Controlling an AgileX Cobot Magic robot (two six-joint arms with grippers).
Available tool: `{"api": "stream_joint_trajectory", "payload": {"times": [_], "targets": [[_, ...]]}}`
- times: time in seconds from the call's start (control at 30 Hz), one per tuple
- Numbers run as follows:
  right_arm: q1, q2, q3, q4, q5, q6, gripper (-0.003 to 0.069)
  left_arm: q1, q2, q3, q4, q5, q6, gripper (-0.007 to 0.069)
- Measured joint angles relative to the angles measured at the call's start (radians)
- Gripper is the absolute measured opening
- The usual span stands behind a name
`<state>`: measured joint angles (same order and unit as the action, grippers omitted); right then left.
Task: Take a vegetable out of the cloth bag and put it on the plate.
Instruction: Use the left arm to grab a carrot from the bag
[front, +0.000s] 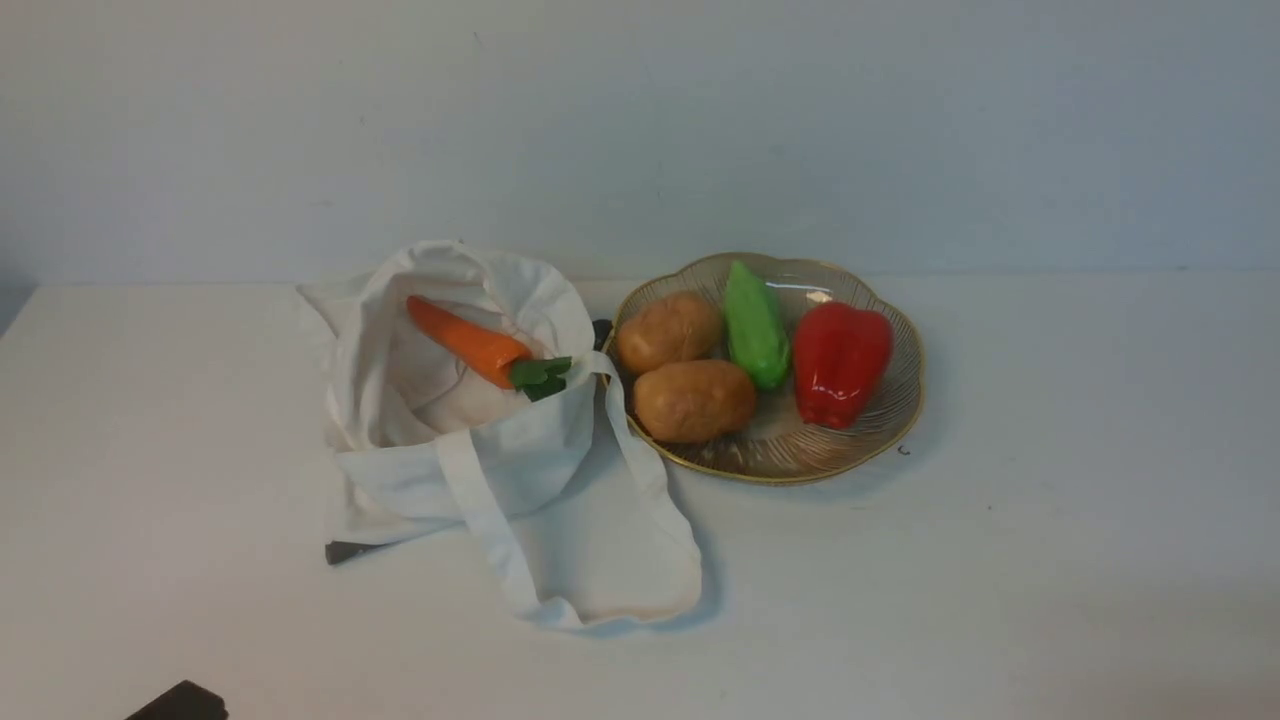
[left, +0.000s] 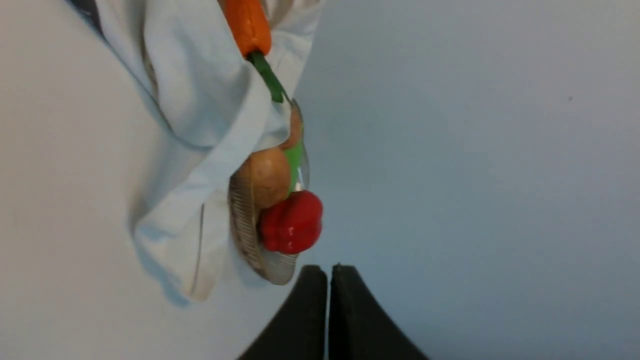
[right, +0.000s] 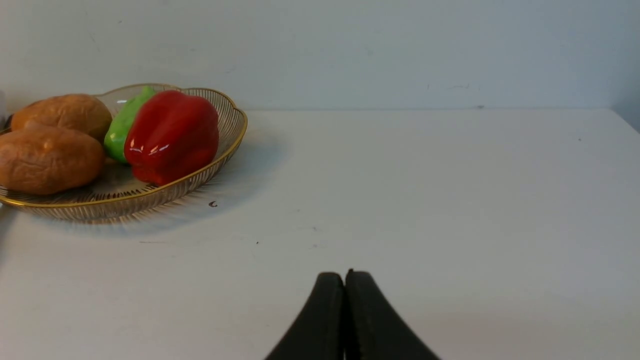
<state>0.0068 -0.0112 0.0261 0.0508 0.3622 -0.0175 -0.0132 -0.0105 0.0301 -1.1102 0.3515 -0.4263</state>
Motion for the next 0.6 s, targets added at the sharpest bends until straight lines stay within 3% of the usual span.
{"api": "stream_joint_trajectory", "payload": {"times": [0.1,0.27,0.33,0.47,0.53,0.6], "targets": [[0.0,0.0,0.0,0.0,0.0,0.0,-0.0015,0.0,0.0,0.0,-0.037,-0.028,0.051,-0.0005],[0.0,0.0,0.0,0.0,0.0,0.0,-0.0015,0.0,0.026,-0.094,-0.023,0.012,0.344,-0.0005],[0.0,0.0,0.0,0.0,0.0,0.0,-0.0015,0.0,0.081,-0.14,-0.003,0.029,0.402,-0.0005],[0.0,0.0,0.0,0.0,0.0,-0.001,-0.0015,0.0,0.325,-0.274,0.113,0.145,0.497,-0.0005],[0.0,0.0,0.0,0.0,0.0,-0.001,-0.0015,0.0,0.586,-0.401,0.304,0.297,0.553,-0.0005],[0.0,0.0,0.0,0.0,0.0,-0.001,-0.0015,0.0,0.674,-0.461,0.382,0.367,0.572,-0.0005]]}}
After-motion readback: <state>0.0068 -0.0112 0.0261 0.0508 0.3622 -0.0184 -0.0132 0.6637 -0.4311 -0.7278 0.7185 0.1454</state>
